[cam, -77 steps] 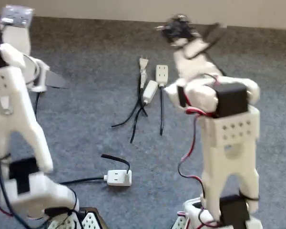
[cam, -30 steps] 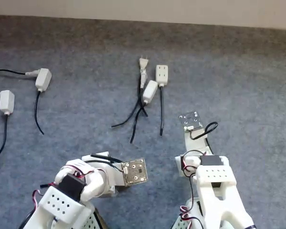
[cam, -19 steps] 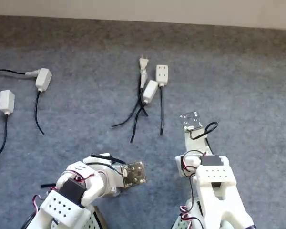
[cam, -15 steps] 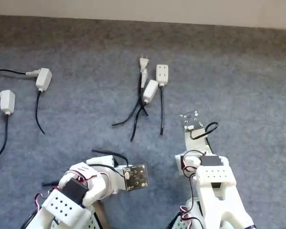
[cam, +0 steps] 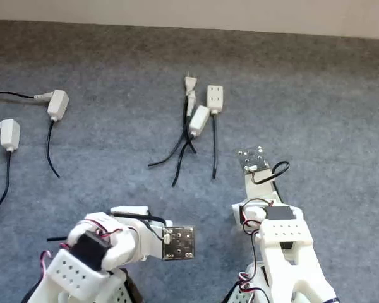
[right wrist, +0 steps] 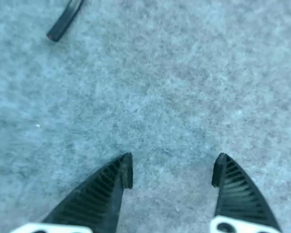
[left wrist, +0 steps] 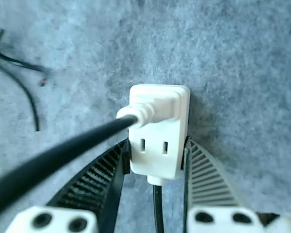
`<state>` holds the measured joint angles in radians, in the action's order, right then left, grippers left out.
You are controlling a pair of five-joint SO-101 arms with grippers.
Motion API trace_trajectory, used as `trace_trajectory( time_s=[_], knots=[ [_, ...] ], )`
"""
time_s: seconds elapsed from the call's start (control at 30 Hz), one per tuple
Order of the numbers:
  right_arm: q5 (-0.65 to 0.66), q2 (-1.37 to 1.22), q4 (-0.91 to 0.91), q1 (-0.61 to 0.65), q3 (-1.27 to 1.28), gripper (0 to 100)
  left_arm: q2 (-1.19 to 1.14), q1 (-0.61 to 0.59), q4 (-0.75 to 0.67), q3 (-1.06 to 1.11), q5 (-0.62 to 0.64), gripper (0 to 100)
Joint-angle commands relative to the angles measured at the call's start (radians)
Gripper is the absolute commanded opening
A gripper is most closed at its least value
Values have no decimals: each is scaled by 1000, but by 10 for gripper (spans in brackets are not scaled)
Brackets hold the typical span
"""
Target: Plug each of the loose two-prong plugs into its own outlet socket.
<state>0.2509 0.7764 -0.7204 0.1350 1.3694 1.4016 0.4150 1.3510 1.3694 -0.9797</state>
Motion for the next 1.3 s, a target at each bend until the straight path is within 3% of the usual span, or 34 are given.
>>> trace_trajectory(
  time_s=[0.0, 0.17, 0.43, 0.57, 0.63, 0.73, 0.8, 0.97, 1.27],
  knots=[
    [-5, 13, 16, -7, -1, 263, 4, -7, 203, -323, -5, 24],
    [-5, 13, 53, -7, 27, 263, 4, -77, 319, -512, -9, 24],
    [-5, 13, 53, -7, 27, 263, 4, -225, 328, -524, -11, 24],
    [-5, 13, 53, -7, 27, 263, -5, -527, 132, -495, -5, 24],
    [-5, 13, 51, -7, 27, 263, -7, -719, -52, -443, 5, 25],
    [-5, 13, 51, -7, 27, 263, -10, -926, -341, -337, 141, 36],
    [-5, 13, 51, -1, 27, 263, -35, -955, -425, -295, 158, 30],
    [-5, 13, 48, 28, 28, 263, -268, -955, -430, -364, 245, 5],
    [-5, 13, 48, 31, 30, 263, -949, -972, -358, -875, 443, 5]
  ],
)
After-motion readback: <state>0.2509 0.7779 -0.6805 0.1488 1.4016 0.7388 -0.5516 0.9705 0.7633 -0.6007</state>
